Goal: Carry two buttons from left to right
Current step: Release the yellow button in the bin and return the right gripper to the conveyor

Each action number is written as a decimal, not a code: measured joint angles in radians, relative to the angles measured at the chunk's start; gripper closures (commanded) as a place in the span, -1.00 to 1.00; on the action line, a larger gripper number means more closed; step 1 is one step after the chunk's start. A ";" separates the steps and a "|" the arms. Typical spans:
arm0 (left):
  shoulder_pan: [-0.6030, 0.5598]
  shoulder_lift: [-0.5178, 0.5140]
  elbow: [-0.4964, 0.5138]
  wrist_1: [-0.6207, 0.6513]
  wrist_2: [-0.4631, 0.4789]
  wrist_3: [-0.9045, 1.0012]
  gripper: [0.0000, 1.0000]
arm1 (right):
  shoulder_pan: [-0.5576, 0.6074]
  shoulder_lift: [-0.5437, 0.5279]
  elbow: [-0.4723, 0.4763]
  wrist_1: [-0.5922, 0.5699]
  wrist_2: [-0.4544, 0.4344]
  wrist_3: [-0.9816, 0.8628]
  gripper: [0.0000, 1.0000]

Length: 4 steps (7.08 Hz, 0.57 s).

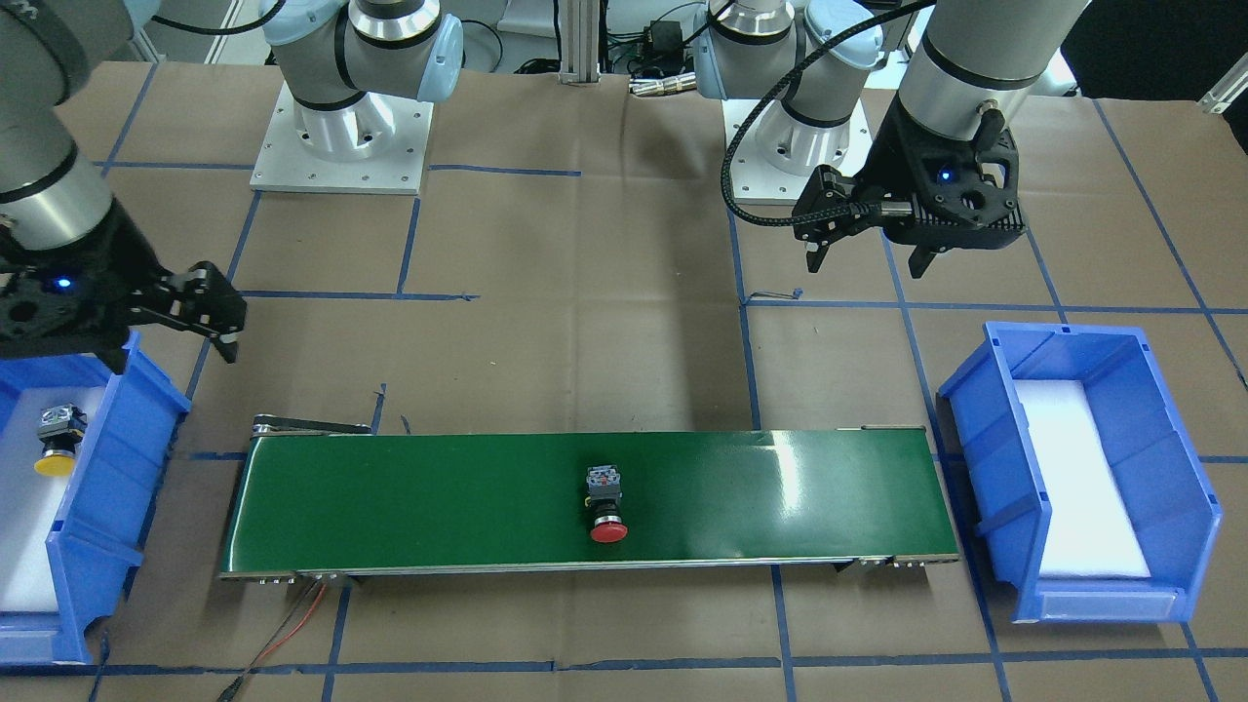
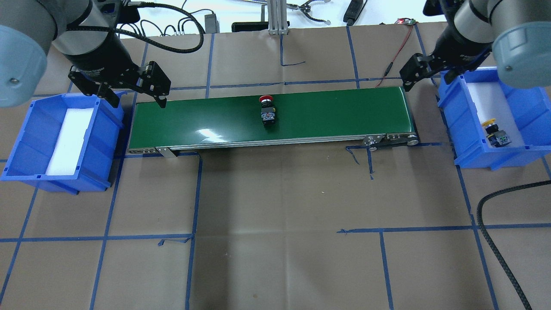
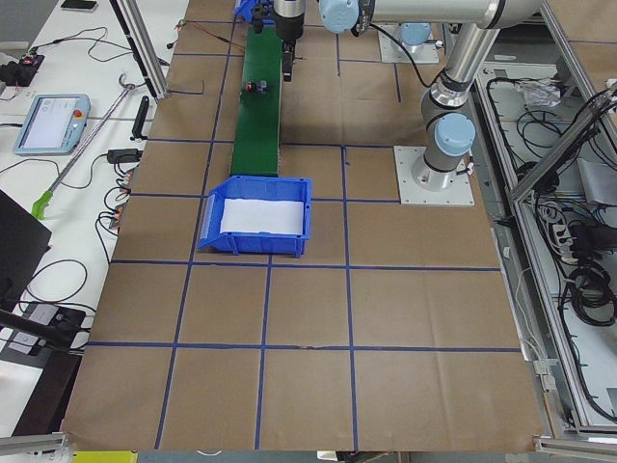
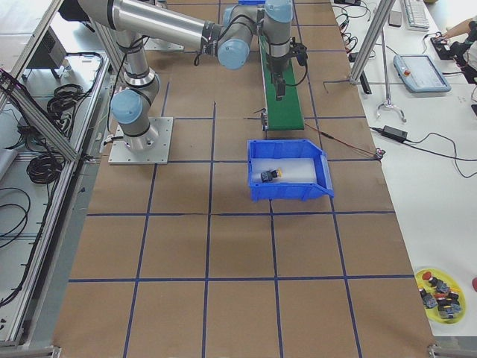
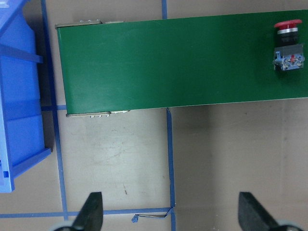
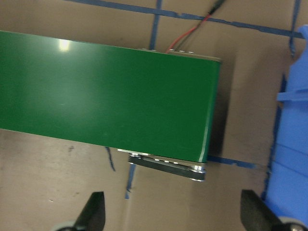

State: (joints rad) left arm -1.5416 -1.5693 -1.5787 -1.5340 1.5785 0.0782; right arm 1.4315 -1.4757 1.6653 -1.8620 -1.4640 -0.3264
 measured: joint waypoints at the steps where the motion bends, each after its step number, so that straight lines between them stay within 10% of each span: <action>1: 0.000 0.000 0.001 0.000 0.000 0.000 -1.00 | 0.022 0.003 0.002 0.001 0.050 0.012 -0.99; 4: 0.000 -0.002 0.004 0.000 0.000 -0.001 -1.00 | 0.094 0.006 0.008 0.046 0.079 0.153 -0.99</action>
State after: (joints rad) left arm -1.5416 -1.5715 -1.5749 -1.5340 1.5785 0.0769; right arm 1.5256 -1.4693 1.6735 -1.8157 -1.3850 -0.1735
